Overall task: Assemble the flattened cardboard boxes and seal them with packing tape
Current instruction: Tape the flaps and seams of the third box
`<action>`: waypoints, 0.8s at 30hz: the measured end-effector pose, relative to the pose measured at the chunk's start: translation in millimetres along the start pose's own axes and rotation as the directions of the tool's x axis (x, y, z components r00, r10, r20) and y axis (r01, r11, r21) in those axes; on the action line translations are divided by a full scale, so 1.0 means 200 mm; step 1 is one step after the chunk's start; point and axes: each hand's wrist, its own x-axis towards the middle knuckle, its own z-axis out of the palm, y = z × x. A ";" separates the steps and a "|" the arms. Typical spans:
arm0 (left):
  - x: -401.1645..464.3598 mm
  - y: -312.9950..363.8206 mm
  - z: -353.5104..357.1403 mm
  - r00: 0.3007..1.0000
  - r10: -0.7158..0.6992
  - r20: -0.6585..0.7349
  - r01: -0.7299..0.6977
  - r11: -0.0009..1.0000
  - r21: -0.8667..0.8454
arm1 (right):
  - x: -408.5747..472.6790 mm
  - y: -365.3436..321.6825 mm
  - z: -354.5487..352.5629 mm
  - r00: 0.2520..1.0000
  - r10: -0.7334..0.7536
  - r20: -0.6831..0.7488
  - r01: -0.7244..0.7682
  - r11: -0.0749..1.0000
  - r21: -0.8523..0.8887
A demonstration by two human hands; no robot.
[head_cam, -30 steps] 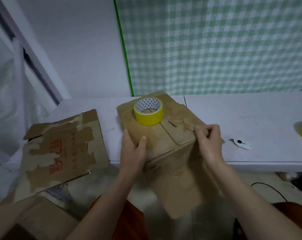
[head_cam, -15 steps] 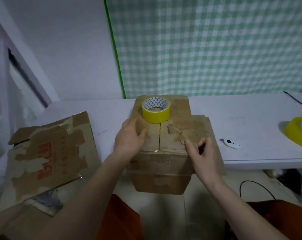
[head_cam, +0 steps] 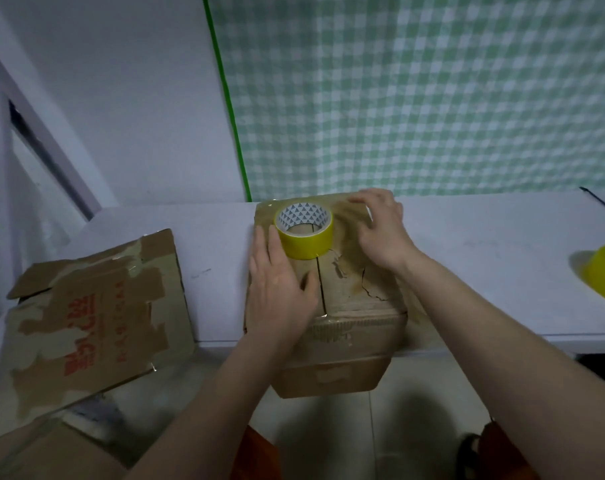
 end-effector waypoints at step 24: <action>-0.06 0.00 0.02 0.820 0.431 -0.377 -0.480 0.876 -0.044 | 0.02 -0.13 -0.27 0.943 0.010 0.333 -0.128 0.933 0.336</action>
